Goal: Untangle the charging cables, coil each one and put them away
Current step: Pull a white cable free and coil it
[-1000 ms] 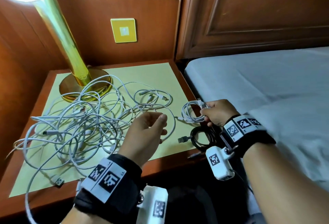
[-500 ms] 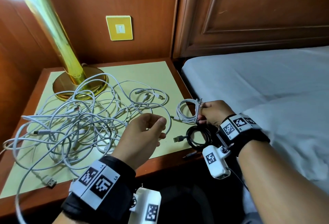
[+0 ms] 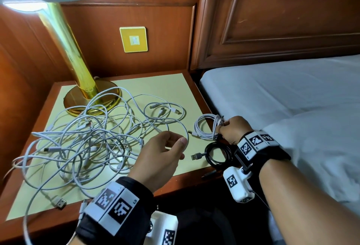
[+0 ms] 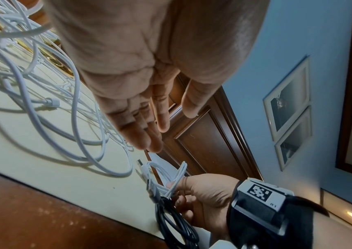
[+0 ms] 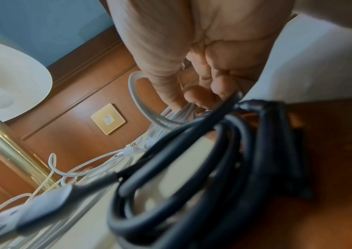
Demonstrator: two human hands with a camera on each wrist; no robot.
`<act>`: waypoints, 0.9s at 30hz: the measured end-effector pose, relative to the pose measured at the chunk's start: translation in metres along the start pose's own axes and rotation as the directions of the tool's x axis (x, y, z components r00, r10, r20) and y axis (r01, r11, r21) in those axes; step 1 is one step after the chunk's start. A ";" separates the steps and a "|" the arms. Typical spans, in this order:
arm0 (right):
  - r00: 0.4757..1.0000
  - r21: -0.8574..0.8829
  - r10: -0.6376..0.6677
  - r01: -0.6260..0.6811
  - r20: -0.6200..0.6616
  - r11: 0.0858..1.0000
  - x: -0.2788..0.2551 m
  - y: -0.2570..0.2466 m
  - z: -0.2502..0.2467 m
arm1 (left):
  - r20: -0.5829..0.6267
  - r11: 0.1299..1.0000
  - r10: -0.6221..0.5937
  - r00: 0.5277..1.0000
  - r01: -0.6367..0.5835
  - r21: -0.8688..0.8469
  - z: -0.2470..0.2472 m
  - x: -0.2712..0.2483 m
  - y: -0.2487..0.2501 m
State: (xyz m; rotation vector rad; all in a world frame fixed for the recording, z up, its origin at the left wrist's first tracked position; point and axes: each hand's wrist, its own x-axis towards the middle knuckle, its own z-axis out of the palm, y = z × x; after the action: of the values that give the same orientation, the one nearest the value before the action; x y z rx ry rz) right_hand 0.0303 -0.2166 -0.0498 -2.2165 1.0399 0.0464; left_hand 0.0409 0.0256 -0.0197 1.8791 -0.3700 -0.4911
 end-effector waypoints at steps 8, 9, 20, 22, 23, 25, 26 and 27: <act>0.997 0.227 -0.043 0.055 -0.060 0.972 -0.004 -0.012 -0.008 | -0.025 1.000 0.021 0.999 -0.021 -0.020 -0.003 0.002 0.001; 0.995 0.253 -0.063 0.081 -0.080 0.964 -0.007 -0.015 -0.010 | -0.023 0.999 0.025 0.999 -0.025 -0.020 -0.003 0.002 0.001; 0.884 0.494 -0.467 0.416 -0.021 0.764 -0.131 -0.067 -0.024 | 0.071 0.921 0.101 0.992 -0.067 -0.383 -0.021 -0.027 0.022; 0.854 0.533 -0.520 0.435 0.011 0.726 -0.159 -0.069 -0.022 | 0.003 0.814 0.126 0.992 -0.102 -0.572 -0.030 -0.040 0.025; 0.840 0.567 -0.542 0.434 0.025 0.700 -0.172 -0.069 -0.020 | -0.036 0.752 0.129 0.991 -0.121 -0.649 -0.035 -0.049 0.024; 0.822 0.663 -0.569 0.403 0.041 0.631 -0.197 -0.067 -0.017 | -0.080 0.647 0.132 0.988 -0.147 -0.748 -0.045 -0.072 0.024; 0.821 0.707 -0.568 0.369 0.057 0.604 -0.211 -0.064 -0.014 | -0.086 0.610 0.132 0.988 -0.149 -0.778 -0.048 -0.086 0.023; 0.822 0.741 -0.564 0.328 0.082 0.586 -0.225 -0.058 -0.011 | -0.081 0.585 0.124 0.989 -0.139 -0.799 -0.050 -0.101 0.022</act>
State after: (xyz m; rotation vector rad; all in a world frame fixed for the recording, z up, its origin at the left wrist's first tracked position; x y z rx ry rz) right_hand -0.0856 -0.0470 0.0590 -1.6063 0.1959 -0.1986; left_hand -0.0219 0.1063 0.0320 0.9427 -0.2098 -0.4353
